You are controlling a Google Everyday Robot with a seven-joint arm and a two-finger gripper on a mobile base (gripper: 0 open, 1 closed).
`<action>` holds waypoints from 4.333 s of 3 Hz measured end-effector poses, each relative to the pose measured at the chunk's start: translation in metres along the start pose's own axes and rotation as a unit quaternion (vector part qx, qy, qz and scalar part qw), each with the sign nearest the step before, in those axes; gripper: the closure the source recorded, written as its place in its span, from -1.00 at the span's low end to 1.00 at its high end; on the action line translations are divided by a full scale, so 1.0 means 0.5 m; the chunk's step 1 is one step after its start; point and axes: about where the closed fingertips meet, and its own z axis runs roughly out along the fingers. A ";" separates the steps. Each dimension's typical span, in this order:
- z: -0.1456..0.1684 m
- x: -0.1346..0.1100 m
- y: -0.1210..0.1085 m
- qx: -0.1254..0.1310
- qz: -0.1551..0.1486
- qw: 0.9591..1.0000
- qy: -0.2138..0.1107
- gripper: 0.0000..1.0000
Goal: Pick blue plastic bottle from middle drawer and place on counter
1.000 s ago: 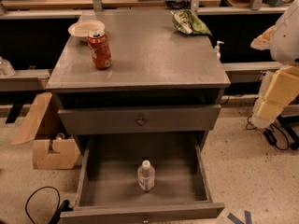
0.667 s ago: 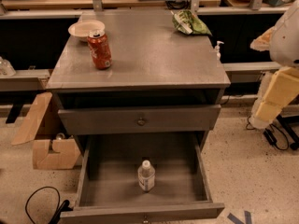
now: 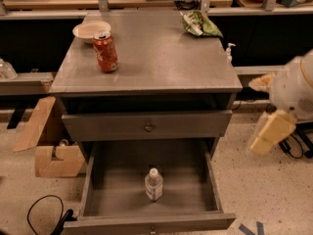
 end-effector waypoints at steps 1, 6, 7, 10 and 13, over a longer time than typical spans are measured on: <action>0.155 0.046 0.060 -0.035 0.013 0.994 -0.104 -1.00; 0.438 0.023 0.074 -0.004 0.007 0.935 -0.355 -1.00; 0.598 0.016 0.107 -0.044 -0.004 0.926 -0.376 -1.00; 0.877 -0.043 0.116 -0.102 -0.059 0.908 -0.403 -1.00; 0.975 -0.060 0.155 -0.126 -0.023 0.891 -0.436 -0.67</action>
Offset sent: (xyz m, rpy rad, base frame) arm 0.0270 0.0293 -0.1377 0.8409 -0.4956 0.0461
